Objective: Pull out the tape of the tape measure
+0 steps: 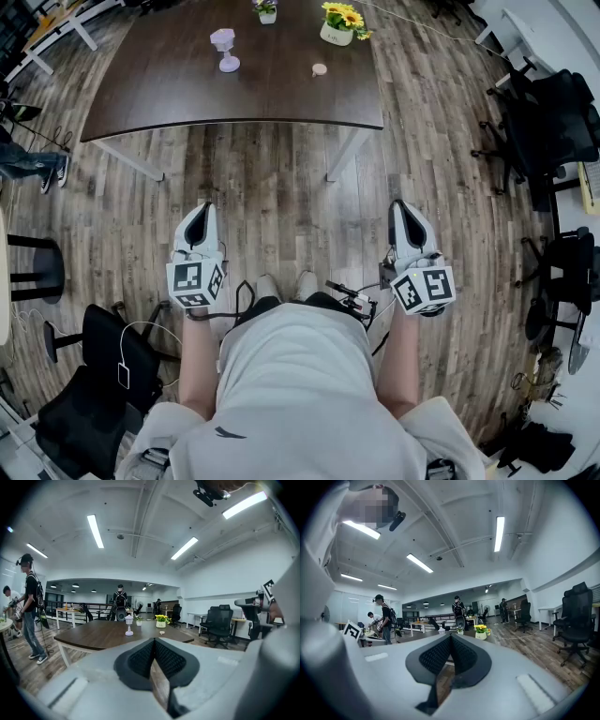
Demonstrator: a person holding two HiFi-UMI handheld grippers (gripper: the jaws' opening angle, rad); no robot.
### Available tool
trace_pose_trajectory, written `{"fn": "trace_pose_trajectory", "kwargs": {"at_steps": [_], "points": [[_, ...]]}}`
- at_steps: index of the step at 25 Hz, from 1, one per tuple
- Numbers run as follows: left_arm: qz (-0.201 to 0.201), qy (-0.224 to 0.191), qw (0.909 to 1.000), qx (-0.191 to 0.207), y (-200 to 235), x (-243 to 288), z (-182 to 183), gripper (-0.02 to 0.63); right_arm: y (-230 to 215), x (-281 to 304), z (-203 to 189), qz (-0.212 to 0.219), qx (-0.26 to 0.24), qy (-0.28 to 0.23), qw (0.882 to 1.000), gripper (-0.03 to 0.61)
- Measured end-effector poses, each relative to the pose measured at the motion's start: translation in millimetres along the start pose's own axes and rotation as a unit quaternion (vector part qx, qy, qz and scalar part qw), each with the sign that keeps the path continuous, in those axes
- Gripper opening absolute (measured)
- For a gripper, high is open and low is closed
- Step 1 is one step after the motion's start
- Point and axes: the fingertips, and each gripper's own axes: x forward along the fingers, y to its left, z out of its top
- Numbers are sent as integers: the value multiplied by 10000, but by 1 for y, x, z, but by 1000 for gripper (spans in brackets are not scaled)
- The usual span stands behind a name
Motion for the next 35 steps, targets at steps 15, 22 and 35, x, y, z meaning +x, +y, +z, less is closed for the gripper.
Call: {"fn": "trace_pose_trajectory", "kwargs": {"at_steps": [15, 22, 35], "points": [[39, 62, 10000, -54, 14, -12, -10, 6, 5, -2, -2, -22, 174, -105, 9998, 0], [60, 80, 9999, -76, 21, -14, -9, 6, 3, 1, -1, -54, 381, -110, 9992, 0], [73, 191, 9997, -112, 67, -23, -16, 6, 37, 29, -19, -64, 433, 92, 9990, 0]]}}
